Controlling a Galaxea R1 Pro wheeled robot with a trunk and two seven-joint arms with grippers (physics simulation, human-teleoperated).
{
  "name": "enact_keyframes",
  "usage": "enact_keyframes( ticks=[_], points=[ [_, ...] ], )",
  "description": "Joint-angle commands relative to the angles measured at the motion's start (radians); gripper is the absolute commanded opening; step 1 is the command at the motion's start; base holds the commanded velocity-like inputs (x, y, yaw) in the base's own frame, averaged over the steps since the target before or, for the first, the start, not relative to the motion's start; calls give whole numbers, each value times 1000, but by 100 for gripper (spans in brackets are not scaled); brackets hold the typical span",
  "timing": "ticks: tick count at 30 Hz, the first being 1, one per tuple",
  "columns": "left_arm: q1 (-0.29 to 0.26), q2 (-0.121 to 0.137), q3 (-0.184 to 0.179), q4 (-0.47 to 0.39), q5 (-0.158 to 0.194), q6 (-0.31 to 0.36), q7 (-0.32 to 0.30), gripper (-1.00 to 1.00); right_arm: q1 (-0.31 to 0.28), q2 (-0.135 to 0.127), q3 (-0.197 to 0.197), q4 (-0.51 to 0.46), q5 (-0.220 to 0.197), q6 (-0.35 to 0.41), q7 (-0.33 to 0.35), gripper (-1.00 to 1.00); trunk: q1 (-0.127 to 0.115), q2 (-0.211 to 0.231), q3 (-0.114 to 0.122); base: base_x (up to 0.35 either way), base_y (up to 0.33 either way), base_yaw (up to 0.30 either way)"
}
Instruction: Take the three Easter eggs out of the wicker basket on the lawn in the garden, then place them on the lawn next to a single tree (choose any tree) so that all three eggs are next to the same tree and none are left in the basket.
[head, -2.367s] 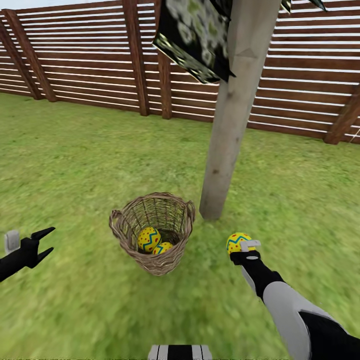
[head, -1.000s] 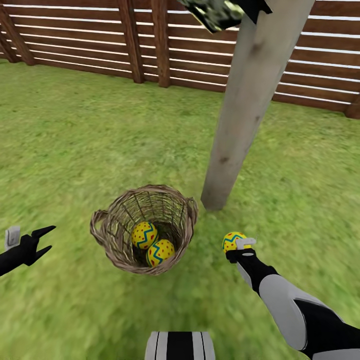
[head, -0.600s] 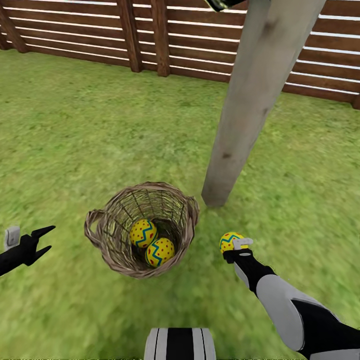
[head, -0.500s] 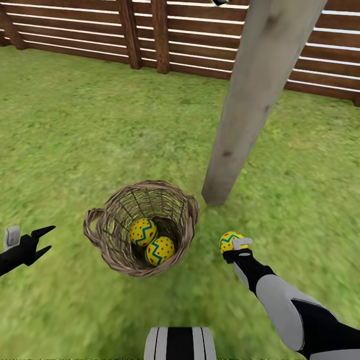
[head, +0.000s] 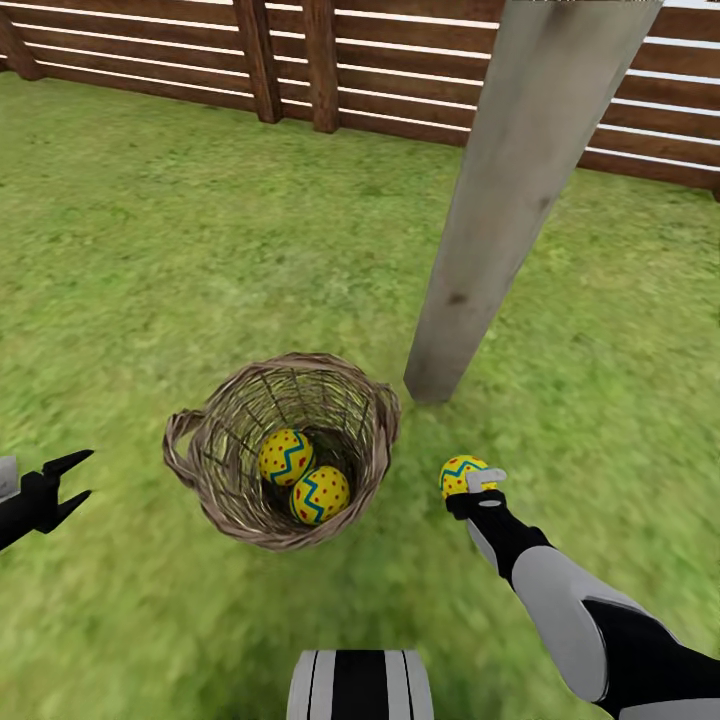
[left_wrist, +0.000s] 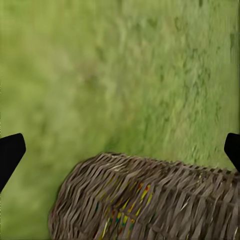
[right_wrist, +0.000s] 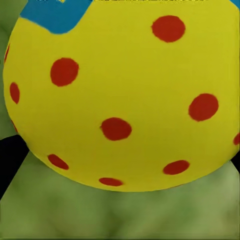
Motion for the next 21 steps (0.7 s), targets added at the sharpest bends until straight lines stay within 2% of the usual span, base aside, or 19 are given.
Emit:
enact_keyframes(
  ticks=[1,3,12,15,18,19,21],
  points=[
    [-1,-1,4,0,-6,5,-7,100,1,-1,-16,29,9,6,-2,100,1,0,-1,0,0,0],
    [-1,-2,3,-3,-6,4,-7,100,1,-2,-16,28,9,6,-2,100,1,0,-1,0,0,0],
    [-1,-3,-4,-1,-9,4,-6,100,1,-2,-16,26,9,4,-3,100,-3,2,34,0,0,0],
    [-1,-3,-6,0,-9,4,-5,100,1,-2,-17,-3,8,5,-2,100,-5,3,46,0,0,0],
    [-1,-1,-9,3,-10,3,-4,100,9,-1,-17,-102,7,32,0,100,-6,4,57,0,0,0],
    [-1,-1,-12,4,-13,1,0,100,13,1,-17,-179,7,85,1,100,-6,4,61,0,0,0],
    [-1,-3,-46,5,-14,-3,3,100,50,14,-17,-390,4,213,1,100,-7,4,69,0,0,0]
  ],
)
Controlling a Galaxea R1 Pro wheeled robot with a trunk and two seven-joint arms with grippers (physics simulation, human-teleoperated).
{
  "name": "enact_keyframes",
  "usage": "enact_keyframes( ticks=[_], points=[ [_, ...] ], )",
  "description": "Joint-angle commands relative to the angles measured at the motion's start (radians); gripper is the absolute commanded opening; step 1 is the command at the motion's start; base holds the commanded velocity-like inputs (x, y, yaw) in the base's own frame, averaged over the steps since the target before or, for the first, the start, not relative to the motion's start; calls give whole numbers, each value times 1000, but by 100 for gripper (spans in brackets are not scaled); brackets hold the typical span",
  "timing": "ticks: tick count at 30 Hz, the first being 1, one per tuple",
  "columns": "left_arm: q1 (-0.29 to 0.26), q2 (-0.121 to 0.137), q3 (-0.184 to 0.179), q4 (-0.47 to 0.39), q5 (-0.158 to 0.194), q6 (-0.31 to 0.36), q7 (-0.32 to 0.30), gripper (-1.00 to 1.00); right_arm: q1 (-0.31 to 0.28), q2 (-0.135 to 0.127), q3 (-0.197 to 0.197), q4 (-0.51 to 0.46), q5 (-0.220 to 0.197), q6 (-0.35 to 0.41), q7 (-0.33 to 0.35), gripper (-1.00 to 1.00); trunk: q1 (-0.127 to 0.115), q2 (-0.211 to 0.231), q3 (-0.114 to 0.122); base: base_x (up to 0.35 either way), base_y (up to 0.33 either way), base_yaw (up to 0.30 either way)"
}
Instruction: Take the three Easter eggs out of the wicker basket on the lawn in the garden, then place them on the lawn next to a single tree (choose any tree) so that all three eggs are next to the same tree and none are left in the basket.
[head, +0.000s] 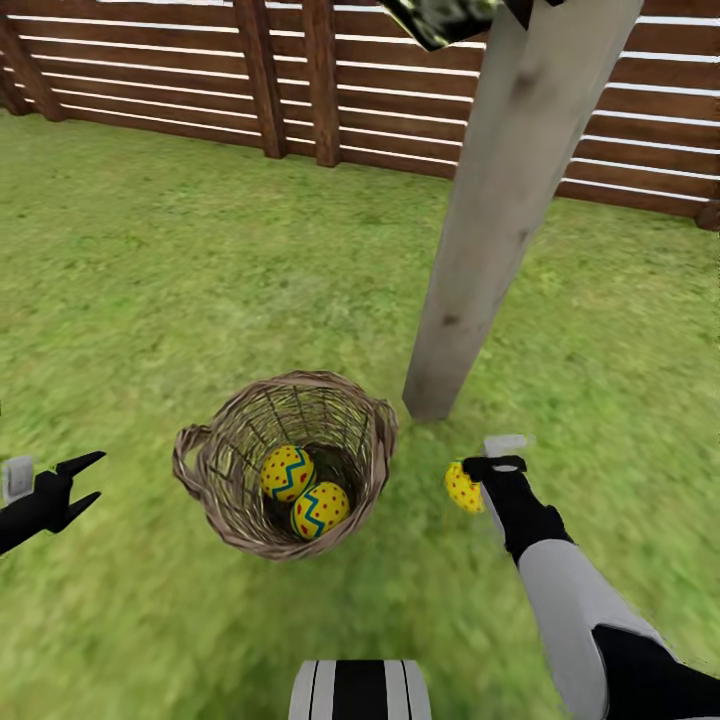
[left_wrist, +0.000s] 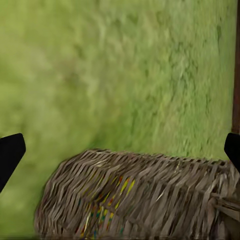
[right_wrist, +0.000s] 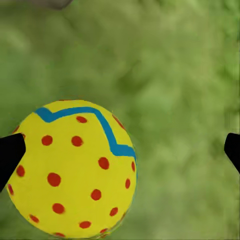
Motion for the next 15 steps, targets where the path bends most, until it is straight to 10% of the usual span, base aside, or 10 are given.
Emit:
enact_keyframes(
  ticks=[1,4,8,11,15],
  points=[
    [-1,0,-27,1,-8,5,-7,100,43,9,-4,-136,3,96,2,100,0,0,3,0,0,0],
    [-1,-2,-111,1,-8,4,-5,100,285,13,-7,-783,-2,514,225,100,-2,1,15,0,0,0],
    [-1,-3,-116,-2,-8,4,-6,100,317,0,-35,-854,-5,629,560,100,-4,2,30,0,0,0],
    [-1,-4,-128,-5,-8,4,-6,100,318,-45,-220,-859,-4,634,1008,100,-5,2,42,0,0,0],
    [-1,5,-132,-6,-8,4,-6,100,318,-109,-336,-864,-5,633,1442,100,-7,3,57,0,0,0]
  ],
)
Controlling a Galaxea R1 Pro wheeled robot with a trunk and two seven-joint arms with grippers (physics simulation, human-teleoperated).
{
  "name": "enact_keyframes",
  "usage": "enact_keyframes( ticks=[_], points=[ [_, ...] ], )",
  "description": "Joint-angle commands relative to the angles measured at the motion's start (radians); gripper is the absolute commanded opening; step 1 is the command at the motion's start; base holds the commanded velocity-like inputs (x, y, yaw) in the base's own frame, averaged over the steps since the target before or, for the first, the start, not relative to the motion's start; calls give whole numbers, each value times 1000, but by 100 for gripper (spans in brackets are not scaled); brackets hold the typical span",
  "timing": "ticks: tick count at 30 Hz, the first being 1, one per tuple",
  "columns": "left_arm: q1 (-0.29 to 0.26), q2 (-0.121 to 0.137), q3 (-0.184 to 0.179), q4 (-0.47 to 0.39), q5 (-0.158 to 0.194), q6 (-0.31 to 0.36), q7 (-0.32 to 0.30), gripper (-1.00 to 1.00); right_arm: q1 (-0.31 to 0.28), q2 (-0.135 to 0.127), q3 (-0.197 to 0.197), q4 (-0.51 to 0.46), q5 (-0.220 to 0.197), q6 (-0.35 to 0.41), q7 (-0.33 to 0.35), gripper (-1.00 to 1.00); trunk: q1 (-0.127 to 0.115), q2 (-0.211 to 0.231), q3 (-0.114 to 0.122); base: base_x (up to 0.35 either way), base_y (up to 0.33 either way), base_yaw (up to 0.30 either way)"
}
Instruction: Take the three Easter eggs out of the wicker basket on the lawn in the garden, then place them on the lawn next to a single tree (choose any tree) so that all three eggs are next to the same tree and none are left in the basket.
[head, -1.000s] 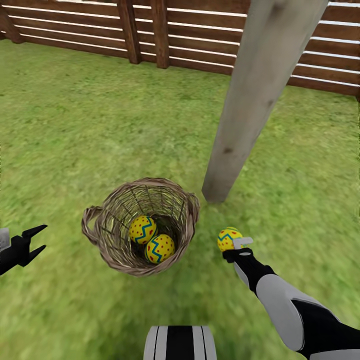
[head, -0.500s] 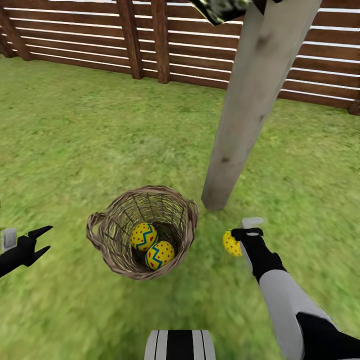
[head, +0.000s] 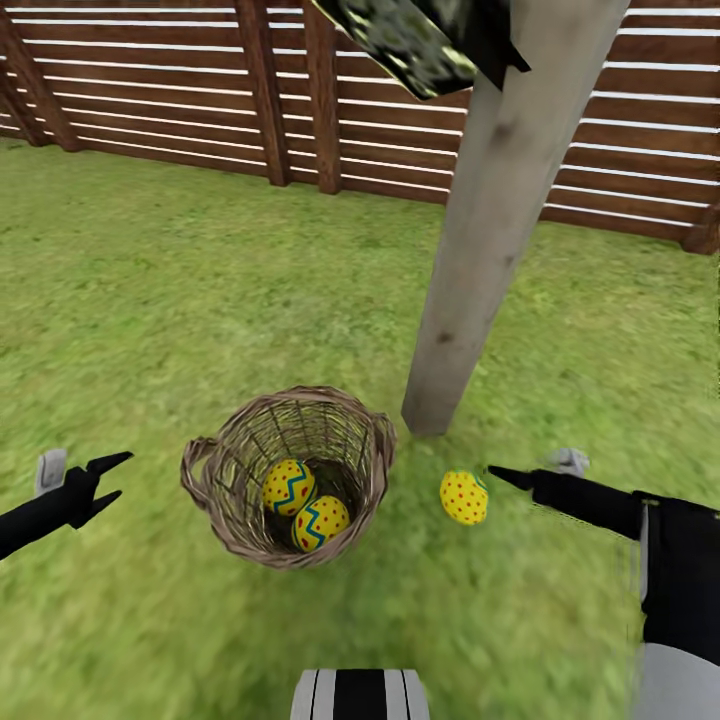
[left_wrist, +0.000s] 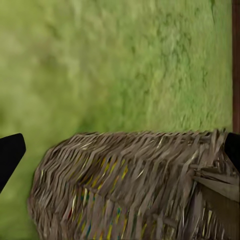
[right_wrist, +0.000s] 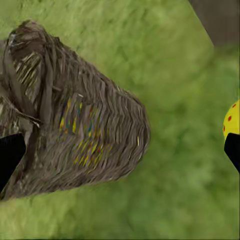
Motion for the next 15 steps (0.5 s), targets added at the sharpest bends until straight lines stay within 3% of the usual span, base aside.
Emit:
enact_keyframes(
  ticks=[1,3,4,11,13,15],
  points=[
    [-1,1,3,2,-7,5,-7,100,-1,-3,-40,-2,9,7,122,100,-1,0,3,0,0,0],
    [-1,1,3,5,-7,5,-7,100,0,-11,-71,-3,9,6,256,100,-1,0,11,0,0,0],
    [-1,2,3,6,-7,5,-7,100,0,-15,-76,-3,8,5,280,100,-2,1,15,0,0,0],
    [-1,5,4,6,-9,4,-7,100,2,-13,-64,-3,-9,0,281,100,-5,2,42,0,0,0],
    [-1,6,5,6,-8,5,-7,100,3,-11,-6,-1,-3,-4,281,100,-6,3,50,0,0,0],
    [-1,6,4,5,-7,5,-7,100,9,-7,92,5,7,-7,271,100,-7,3,57,0,0,0]
  ],
)
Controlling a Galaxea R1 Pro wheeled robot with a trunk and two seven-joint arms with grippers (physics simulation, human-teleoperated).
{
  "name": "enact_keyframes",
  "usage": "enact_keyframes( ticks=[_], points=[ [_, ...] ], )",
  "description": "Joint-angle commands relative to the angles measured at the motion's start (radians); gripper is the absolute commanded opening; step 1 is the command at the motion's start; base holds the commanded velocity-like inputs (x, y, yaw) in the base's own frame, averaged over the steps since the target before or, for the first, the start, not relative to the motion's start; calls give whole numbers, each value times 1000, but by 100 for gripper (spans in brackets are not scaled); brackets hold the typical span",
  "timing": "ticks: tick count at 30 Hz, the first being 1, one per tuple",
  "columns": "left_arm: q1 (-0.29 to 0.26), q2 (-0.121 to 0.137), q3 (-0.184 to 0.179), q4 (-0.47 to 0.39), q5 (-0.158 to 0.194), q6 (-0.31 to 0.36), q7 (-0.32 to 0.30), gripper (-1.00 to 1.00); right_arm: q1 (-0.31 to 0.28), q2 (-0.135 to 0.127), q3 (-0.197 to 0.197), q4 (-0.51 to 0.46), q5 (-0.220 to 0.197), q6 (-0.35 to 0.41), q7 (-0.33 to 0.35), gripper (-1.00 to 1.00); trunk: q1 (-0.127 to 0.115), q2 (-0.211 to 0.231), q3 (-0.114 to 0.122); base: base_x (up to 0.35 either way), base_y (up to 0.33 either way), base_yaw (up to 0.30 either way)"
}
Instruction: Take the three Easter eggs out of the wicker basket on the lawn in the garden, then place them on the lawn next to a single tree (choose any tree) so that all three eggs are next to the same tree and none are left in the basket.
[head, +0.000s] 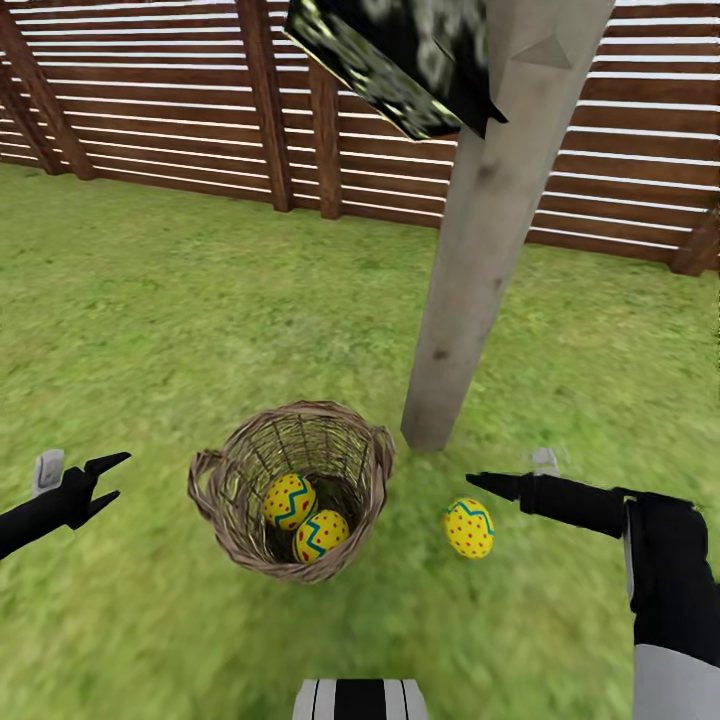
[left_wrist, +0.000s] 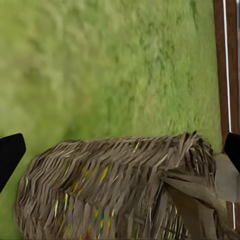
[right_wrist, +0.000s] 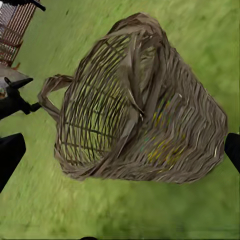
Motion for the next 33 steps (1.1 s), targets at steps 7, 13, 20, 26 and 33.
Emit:
enact_keyframes(
  ticks=[7,13,20,26,33],
  points=[
    [-2,3,5,0,-10,5,-6,100,6,148,371,1,12,14,-405,100,-3,1,26,0,0,0],
    [-2,3,5,-2,-10,4,-6,100,6,195,445,1,1,19,-590,100,-6,3,50,1,0,0],
    [5,4,0,-2,-10,-12,-13,100,-2,194,437,18,-4,23,-593,100,-9,4,73,139,0,0],
    [4,6,-29,-9,-10,-17,-6,100,-3,199,440,14,-7,34,-593,100,-11,6,96,0,0,0],
    [-2,6,-49,-9,-10,-17,-5,100,-3,204,445,12,-7,36,-594,100,-15,7,123,0,0,0]
  ],
)
